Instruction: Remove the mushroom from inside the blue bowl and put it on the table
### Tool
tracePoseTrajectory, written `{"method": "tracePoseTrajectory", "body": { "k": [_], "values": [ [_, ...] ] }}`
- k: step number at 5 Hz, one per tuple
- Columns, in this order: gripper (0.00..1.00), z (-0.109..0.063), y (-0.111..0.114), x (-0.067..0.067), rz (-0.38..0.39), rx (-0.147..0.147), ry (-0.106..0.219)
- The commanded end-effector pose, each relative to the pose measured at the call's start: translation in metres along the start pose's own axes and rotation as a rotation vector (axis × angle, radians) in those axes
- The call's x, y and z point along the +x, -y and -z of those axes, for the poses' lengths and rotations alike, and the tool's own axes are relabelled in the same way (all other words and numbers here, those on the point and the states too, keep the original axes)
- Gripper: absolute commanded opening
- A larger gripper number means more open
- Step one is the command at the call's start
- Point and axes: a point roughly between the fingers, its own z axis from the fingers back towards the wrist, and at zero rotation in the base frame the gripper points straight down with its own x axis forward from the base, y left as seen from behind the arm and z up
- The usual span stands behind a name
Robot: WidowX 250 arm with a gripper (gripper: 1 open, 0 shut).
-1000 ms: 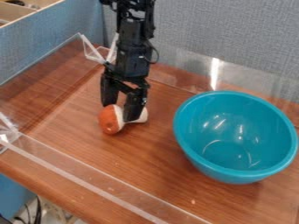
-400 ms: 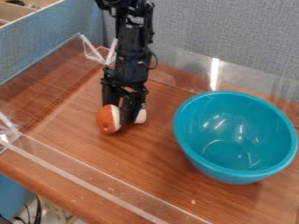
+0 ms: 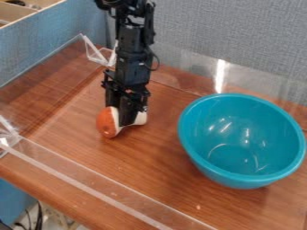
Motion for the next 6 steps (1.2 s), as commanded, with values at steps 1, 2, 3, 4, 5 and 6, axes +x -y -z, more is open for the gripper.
{"method": "tracePoseTrajectory", "body": {
  "k": [1,2,3,4,5,6],
  "values": [
    [0.00,-0.037,-0.004,-0.007,-0.019,0.038,0.093],
    [0.00,-0.038,-0.004,-0.006,-0.015,0.041,0.099],
    [0.00,-0.032,-0.007,-0.002,-0.012,0.040,0.088],
    [0.00,-0.026,-0.009,0.002,-0.009,0.039,0.076],
    [0.00,-0.020,-0.011,0.005,-0.006,0.039,0.066],
    [0.00,-0.017,-0.013,0.008,-0.003,0.039,0.060]
  ]
}}
